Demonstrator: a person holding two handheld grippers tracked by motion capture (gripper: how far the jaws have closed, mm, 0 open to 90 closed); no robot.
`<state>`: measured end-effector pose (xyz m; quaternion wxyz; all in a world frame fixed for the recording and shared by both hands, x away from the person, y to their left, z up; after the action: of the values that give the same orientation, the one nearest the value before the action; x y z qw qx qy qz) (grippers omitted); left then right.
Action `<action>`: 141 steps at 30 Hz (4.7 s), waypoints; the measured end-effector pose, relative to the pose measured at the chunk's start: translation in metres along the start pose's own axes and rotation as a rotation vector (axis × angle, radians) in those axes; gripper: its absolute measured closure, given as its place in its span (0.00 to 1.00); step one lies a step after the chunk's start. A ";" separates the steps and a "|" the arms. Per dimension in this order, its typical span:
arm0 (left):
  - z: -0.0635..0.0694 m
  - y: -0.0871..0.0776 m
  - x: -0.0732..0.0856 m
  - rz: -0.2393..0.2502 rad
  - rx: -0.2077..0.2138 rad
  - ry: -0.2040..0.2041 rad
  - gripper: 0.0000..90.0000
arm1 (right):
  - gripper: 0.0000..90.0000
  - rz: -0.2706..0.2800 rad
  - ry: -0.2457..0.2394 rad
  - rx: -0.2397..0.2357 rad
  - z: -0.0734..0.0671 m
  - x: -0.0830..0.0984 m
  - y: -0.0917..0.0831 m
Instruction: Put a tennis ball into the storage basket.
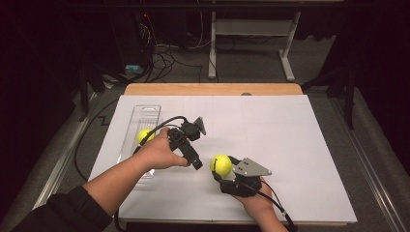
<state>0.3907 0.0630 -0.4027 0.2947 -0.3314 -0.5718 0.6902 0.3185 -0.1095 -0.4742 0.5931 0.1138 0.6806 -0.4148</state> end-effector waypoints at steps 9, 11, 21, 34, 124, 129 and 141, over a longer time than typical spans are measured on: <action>-0.001 -0.005 -0.001 -0.003 0.000 0.002 0.00 | 0.31 0.001 0.003 -0.022 -0.006 -0.003 0.011; 0.000 -0.005 -0.001 0.001 0.006 0.001 0.00 | 0.31 0.005 0.007 -0.027 -0.008 -0.004 0.013; 0.010 -0.008 -0.010 0.010 0.013 0.018 0.00 | 0.31 0.001 0.000 -0.019 -0.009 -0.005 0.014; 0.023 -0.007 -0.023 0.015 0.032 0.037 0.00 | 0.31 0.022 0.015 -0.017 -0.006 -0.006 0.013; 0.042 0.017 -0.045 -0.005 0.101 0.067 0.29 | 0.30 0.064 0.045 -0.048 -0.008 -0.011 0.011; 0.042 0.016 -0.045 -0.010 0.097 0.070 0.29 | 0.30 0.069 0.034 -0.045 -0.007 -0.012 0.011; 0.042 0.015 -0.045 -0.010 0.092 0.071 0.29 | 0.23 0.056 0.049 -0.063 -0.009 -0.011 0.013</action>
<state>0.3841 0.0001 -0.4072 0.3332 -0.3387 -0.5303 0.7022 0.3231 -0.0911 -0.4708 0.5909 0.1242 0.7041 -0.3737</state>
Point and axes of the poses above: each handheld gripper's, and its own axes: y roughly forward along the jaws, x roughly out of its underside, z roughly to its right, the point moved 4 cm from there along y, roughly forward along the jaws, and after that the axes turned 1 degree about -x, right-handed, at the moved point
